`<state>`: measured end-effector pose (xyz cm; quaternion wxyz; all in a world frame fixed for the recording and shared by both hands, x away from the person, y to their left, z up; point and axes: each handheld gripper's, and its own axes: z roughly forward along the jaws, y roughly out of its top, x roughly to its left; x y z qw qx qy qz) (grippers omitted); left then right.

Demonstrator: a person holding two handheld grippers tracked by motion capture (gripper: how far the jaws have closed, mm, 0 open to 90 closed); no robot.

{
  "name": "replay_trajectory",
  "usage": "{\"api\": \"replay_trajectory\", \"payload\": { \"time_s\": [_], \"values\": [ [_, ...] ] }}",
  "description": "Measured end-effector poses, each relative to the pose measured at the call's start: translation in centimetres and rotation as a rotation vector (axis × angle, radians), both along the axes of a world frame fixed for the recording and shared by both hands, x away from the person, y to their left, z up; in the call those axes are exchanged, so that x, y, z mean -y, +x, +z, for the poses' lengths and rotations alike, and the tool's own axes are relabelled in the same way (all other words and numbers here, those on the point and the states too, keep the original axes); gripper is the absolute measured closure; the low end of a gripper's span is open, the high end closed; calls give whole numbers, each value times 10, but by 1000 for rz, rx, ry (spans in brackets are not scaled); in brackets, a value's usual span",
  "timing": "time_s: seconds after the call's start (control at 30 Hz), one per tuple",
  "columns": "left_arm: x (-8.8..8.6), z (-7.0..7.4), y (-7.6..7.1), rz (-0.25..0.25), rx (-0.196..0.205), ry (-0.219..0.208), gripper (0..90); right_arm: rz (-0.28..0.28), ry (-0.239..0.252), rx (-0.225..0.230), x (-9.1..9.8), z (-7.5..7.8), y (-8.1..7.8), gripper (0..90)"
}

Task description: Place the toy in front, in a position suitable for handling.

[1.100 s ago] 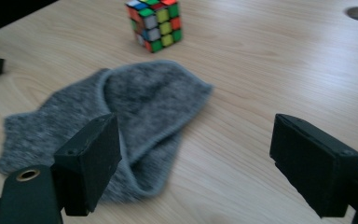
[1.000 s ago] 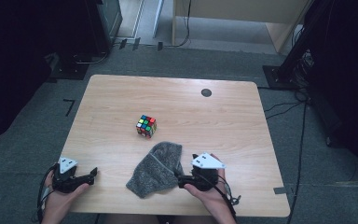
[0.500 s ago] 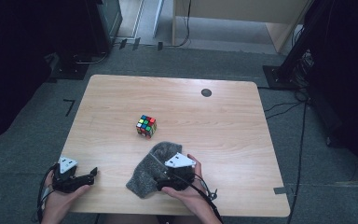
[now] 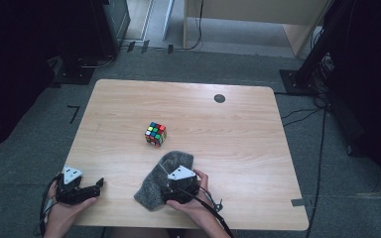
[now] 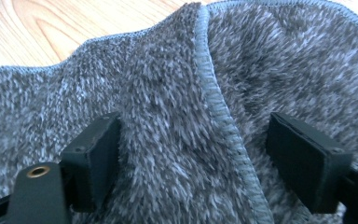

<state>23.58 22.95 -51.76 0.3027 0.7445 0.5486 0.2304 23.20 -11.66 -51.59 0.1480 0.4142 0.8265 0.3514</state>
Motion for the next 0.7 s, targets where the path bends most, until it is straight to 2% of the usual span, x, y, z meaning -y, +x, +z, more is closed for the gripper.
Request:
{"api": "replay_trajectory", "payload": {
  "time_s": [0.3,0.43,0.5,0.6,0.63,0.67,0.7],
  "values": [
    [0,0,0,-3,0,1,108,-13,7,19,2,-1,-2,268],
    [0,0,0,-3,-1,1,108,-3,17,4,4,0,-1,262],
    [0,0,0,-4,-1,1,108,-21,29,59,5,8,-5,185],
    [0,0,0,-2,0,-1,108,-18,57,80,5,13,-7,154],
    [0,0,0,-2,0,-1,108,-10,48,79,2,14,-7,139],
    [0,0,0,-2,0,-1,109,-14,-5,70,-3,8,-4,134],
    [0,0,0,-2,0,-1,109,-17,-11,56,-4,4,-2,133]
  ]
}}
